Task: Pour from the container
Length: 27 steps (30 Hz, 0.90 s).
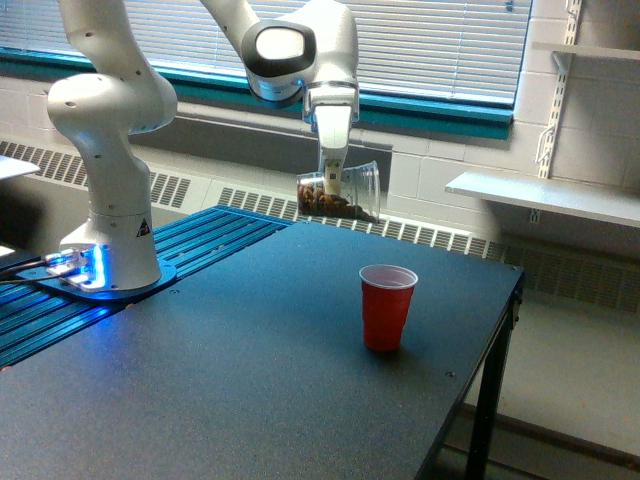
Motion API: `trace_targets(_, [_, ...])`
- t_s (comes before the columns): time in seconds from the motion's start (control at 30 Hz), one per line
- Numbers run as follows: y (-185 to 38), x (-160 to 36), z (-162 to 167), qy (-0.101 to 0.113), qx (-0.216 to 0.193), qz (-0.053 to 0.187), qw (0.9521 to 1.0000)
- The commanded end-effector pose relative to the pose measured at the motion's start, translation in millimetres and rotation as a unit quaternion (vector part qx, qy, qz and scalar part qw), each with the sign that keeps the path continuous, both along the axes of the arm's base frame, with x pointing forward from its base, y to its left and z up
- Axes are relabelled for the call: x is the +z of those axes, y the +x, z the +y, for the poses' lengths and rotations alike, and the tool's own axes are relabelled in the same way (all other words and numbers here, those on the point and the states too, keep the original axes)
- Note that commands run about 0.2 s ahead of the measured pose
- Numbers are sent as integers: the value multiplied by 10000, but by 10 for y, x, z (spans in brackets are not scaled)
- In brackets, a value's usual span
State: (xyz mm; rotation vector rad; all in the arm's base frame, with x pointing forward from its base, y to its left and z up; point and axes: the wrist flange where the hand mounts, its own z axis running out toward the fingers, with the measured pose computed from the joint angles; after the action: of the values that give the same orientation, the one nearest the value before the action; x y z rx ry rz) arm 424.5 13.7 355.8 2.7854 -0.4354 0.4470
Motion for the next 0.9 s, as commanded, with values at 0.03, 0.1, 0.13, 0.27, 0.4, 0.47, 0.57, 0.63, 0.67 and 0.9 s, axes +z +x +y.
trace_targets(0.03, [44,26,61,-91,-3,6,10000])
trace_targets(0.1, [49,23,79,-116,1,21,9999])
trace_targets(0.13, [52,22,86,-133,4,32,9999])
trace_targets(0.27, [59,18,107,-188,11,93,9998])
trace_targets(0.4, [64,10,127,-243,-5,140,9996])
trace_targets(0.47, [65,3,132,-261,-15,169,9995])
trace_targets(0.57, [67,-5,146,-298,-30,203,9993])
trace_targets(0.63, [66,-18,156,-314,-49,214,9993])
trace_targets(0.67, [67,-22,159,-326,-51,228,9992])
trace_targets(0.9, [67,-62,188,-387,-66,294,9988])
